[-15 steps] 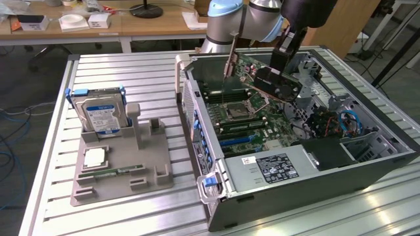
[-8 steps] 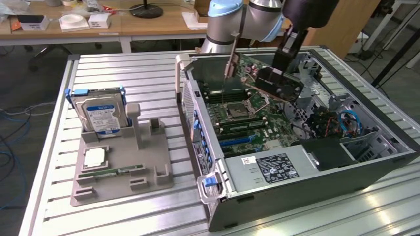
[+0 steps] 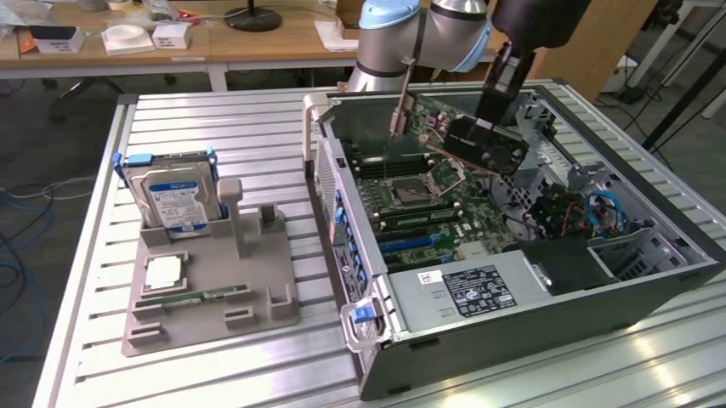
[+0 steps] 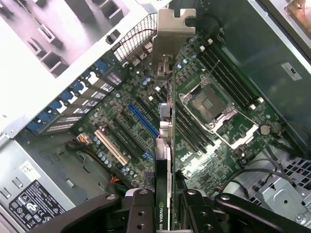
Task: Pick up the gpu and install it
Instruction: 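Insert the gpu into the slot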
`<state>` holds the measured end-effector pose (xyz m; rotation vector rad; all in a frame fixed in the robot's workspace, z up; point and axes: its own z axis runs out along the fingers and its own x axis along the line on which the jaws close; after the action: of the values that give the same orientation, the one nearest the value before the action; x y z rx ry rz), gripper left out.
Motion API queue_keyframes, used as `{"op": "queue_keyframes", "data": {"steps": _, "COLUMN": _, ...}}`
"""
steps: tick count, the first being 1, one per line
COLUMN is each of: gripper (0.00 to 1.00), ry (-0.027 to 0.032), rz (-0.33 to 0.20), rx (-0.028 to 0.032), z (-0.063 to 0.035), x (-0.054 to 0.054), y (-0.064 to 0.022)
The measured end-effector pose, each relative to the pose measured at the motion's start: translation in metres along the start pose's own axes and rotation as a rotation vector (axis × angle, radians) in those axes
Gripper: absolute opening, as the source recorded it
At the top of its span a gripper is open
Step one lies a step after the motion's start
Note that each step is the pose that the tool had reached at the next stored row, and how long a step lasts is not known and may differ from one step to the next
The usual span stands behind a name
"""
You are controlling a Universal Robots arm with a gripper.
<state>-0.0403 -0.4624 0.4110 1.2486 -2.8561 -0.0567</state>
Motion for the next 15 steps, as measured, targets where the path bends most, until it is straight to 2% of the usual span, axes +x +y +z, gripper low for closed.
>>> {"op": "queue_keyframes", "data": {"steps": 15, "gripper": 0.26, "ry": 0.0050, "rz": -0.115, "rx": 0.0009, "z": -0.0002, "x": -0.0026, "y": -0.0028}}
